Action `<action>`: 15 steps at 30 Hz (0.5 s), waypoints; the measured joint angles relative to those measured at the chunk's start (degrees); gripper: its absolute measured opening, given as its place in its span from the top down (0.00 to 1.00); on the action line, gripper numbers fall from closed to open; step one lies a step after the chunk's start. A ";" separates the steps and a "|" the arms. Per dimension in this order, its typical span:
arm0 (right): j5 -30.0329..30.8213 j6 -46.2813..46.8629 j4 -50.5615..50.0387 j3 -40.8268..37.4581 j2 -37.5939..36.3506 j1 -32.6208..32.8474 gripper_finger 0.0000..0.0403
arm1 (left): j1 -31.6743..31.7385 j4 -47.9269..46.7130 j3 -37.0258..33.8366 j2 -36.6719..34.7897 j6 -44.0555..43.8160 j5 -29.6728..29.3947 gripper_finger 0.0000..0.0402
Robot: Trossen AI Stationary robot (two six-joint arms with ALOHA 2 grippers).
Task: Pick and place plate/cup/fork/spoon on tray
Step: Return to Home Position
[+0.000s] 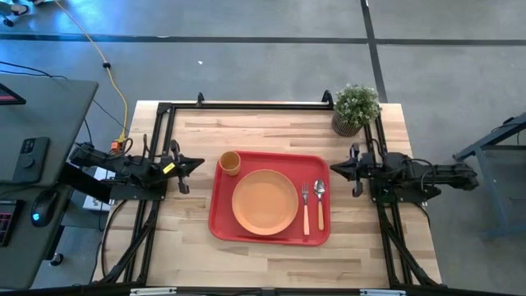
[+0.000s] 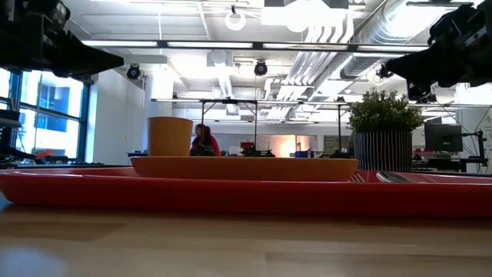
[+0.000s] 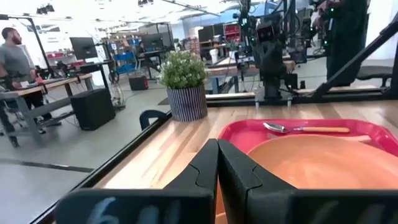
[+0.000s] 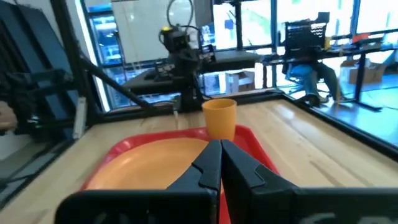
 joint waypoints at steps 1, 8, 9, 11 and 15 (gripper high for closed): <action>-0.74 0.49 0.06 0.00 0.12 0.01 1.00 | 0.00 0.01 -0.01 0.19 -0.16 -0.01 1.00; -0.90 -2.49 -0.19 -0.02 0.10 -0.05 1.00 | 0.00 0.00 -0.01 1.10 -1.55 1.99 1.00; -0.92 -3.56 -0.20 -0.02 0.11 -0.10 1.00 | 0.00 0.12 -0.01 1.07 -1.57 2.04 1.00; -1.03 -4.63 -0.21 -0.02 0.09 -0.10 1.00 | 0.00 0.16 -0.01 1.07 -1.57 3.01 1.00; -0.83 -4.60 -0.19 -0.02 0.18 -0.10 1.00 | 0.00 0.15 -0.01 1.33 -3.38 7.04 1.00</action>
